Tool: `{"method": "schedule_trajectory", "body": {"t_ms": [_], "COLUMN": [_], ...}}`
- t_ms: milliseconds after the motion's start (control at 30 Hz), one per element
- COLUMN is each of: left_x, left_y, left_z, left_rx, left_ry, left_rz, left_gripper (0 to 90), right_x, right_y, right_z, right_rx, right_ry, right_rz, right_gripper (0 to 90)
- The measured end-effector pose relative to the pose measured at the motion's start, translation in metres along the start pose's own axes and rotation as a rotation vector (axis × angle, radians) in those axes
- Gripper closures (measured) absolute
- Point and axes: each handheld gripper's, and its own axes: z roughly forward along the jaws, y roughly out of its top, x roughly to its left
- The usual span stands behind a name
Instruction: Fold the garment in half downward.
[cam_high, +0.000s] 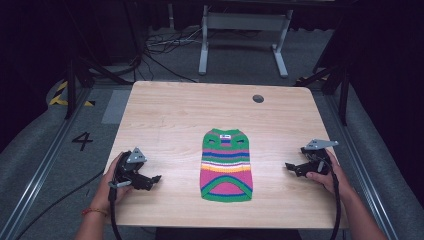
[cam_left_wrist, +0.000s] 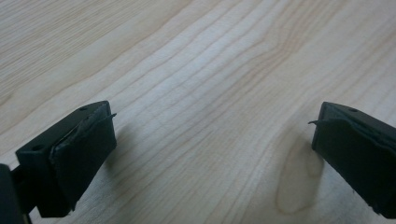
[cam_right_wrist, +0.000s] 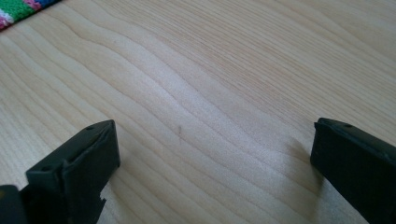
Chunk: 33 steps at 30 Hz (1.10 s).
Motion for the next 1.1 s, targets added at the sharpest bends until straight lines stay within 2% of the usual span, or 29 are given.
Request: {"method": "schedule_trajectory", "body": {"t_ms": [267, 433, 500, 733, 767, 933, 1033, 1100], "left_x": [-0.002, -0.005, -0.006, -0.004, -0.002, 0.0, 0.003, 0.003], "left_y": [-0.004, -0.009, -0.01, -0.009, -0.007, -0.001, 0.007, 0.015], "left_z": [-0.004, -0.007, -0.008, -0.007, -0.007, -0.005, -0.004, -0.002], "left_rx": [0.001, -0.001, -0.001, 0.001, 0.004, 0.03, 0.038, 0.049], "left_ry": [0.006, -0.012, -0.004, -0.024, -0.032, -0.034, -0.031, -0.049], "left_rz": [0.001, 0.011, 0.006, 0.024, 0.038, 0.041, 0.038, 0.034], "left_gripper": [0.0, 0.2, 0.2, 0.2, 0.1, 0.9, 10.2, 21.5], "right_x": [0.001, 0.001, 0.001, 0.001, 0.0, 0.0, 0.0, 0.001], "right_y": [-0.001, -0.001, -0.001, -0.002, -0.001, 0.0, 0.003, 0.004], "right_z": [-0.001, -0.001, -0.002, -0.002, -0.003, -0.004, -0.007, -0.009], "right_rx": [0.0, 0.001, 0.001, 0.007, 0.014, 0.023, 0.021, 0.035], "right_ry": [-0.009, -0.011, -0.014, -0.003, 0.002, 0.017, 0.032, 0.043], "right_rz": [0.011, 0.011, 0.013, 0.002, -0.001, -0.009, -0.016, -0.014], "right_gripper": [1.4, 1.4, 1.4, 1.5, 1.7, 5.5, 19.6, 22.8]}}
